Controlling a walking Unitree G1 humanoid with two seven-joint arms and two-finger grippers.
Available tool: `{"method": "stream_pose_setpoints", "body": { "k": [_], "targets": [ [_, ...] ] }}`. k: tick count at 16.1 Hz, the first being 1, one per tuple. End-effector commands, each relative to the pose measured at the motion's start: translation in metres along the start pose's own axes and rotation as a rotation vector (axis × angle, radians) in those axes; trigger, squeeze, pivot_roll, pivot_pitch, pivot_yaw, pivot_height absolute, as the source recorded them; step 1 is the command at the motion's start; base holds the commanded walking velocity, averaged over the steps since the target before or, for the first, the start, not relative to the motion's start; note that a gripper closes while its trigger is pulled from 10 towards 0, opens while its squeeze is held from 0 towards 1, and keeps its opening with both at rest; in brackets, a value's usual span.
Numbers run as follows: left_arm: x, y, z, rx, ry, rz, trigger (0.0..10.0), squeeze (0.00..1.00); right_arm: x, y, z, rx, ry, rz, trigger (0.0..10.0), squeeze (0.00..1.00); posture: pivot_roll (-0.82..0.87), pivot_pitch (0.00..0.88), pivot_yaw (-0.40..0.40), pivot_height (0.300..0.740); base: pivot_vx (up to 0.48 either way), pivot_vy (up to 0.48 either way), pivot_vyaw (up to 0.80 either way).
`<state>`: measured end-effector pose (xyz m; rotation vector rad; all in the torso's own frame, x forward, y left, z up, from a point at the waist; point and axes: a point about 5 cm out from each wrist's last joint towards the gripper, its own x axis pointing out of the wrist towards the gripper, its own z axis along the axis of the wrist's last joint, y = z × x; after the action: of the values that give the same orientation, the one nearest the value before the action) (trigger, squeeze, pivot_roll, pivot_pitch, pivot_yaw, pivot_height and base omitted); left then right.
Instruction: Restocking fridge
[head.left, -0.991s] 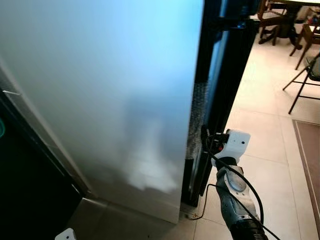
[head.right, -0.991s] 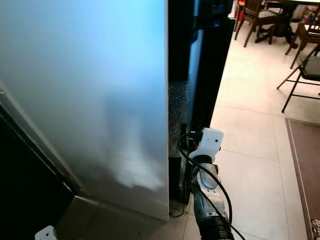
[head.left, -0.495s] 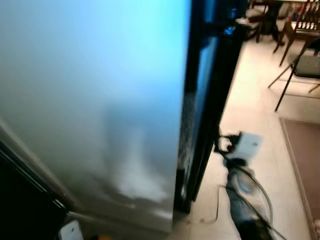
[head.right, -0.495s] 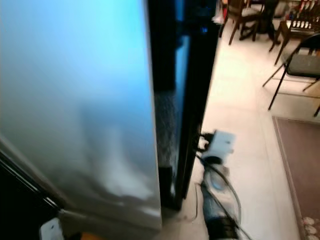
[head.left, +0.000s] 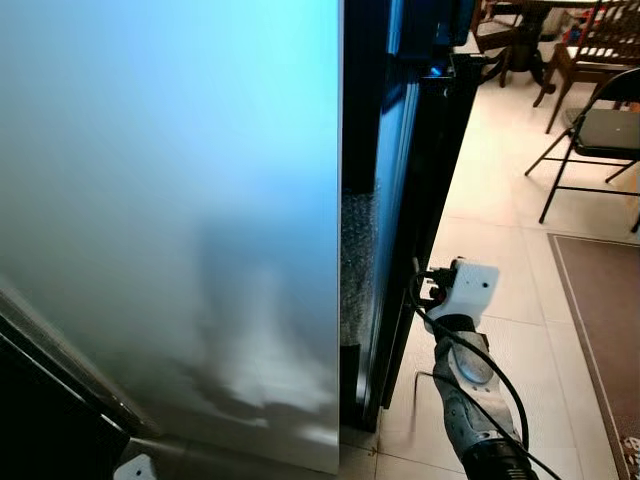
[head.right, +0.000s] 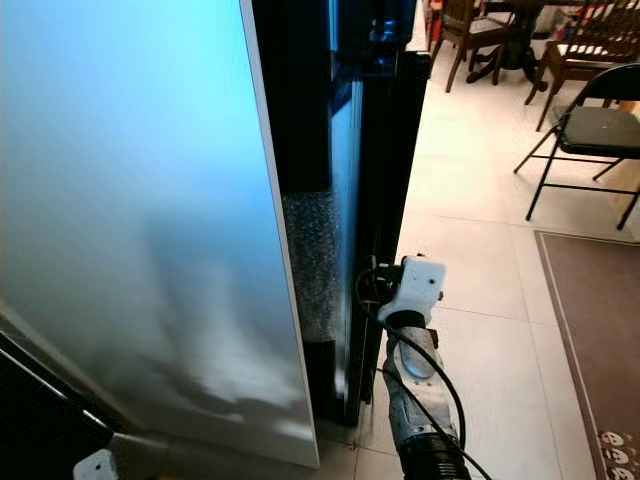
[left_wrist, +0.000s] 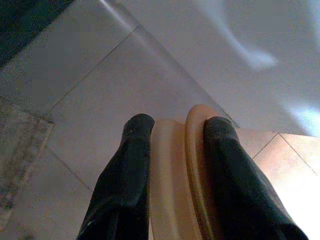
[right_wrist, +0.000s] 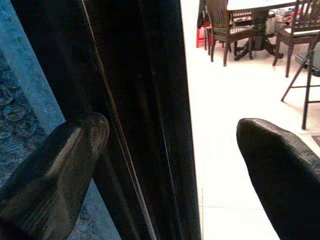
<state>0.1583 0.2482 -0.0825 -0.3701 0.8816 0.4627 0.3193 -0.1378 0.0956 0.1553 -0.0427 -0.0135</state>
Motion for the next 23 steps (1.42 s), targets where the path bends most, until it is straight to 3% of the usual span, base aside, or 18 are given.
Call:
{"method": "stream_pose_setpoints", "body": {
  "k": [1, 7, 12, 17, 23],
  "targets": [
    [0.000, 0.001, 0.002, -0.003, -0.001, 0.001, 10.0, 0.00, -0.002, 0.001, -0.003, -0.004, 0.015, 0.006, 10.0, 0.00, -0.11, 0.000, 0.049, 0.740, 0.000, 0.000, 0.00],
    [0.000, 0.001, 0.001, 0.003, 0.003, -0.003, 10.0, 0.00, -0.004, 0.007, -0.005, -0.022, 0.034, 0.055, 10.0, 0.00, -0.12, 0.000, 0.050, 0.740, 0.000, 0.000, 0.00],
    [0.001, -0.004, 0.001, 0.017, 0.004, -0.015, 10.0, 0.00, -0.006, 0.020, -0.022, -0.074, 0.158, 0.192, 10.0, 0.00, -0.12, 0.000, 0.048, 0.740, 0.000, 0.000, 0.00],
    [0.001, -0.004, 0.001, 0.017, 0.002, -0.015, 10.0, 0.00, 0.004, 0.010, -0.007, -0.091, 0.094, 0.130, 10.0, 0.00, -0.12, 0.000, 0.048, 0.740, 0.000, 0.000, 0.00],
    [0.001, -0.006, 0.002, 0.021, 0.001, -0.021, 10.0, 0.00, 0.017, 0.001, 0.007, -0.117, 0.065, 0.165, 10.0, 0.00, -0.12, 0.000, 0.050, 0.740, 0.000, 0.000, 0.00]
  ]
}}
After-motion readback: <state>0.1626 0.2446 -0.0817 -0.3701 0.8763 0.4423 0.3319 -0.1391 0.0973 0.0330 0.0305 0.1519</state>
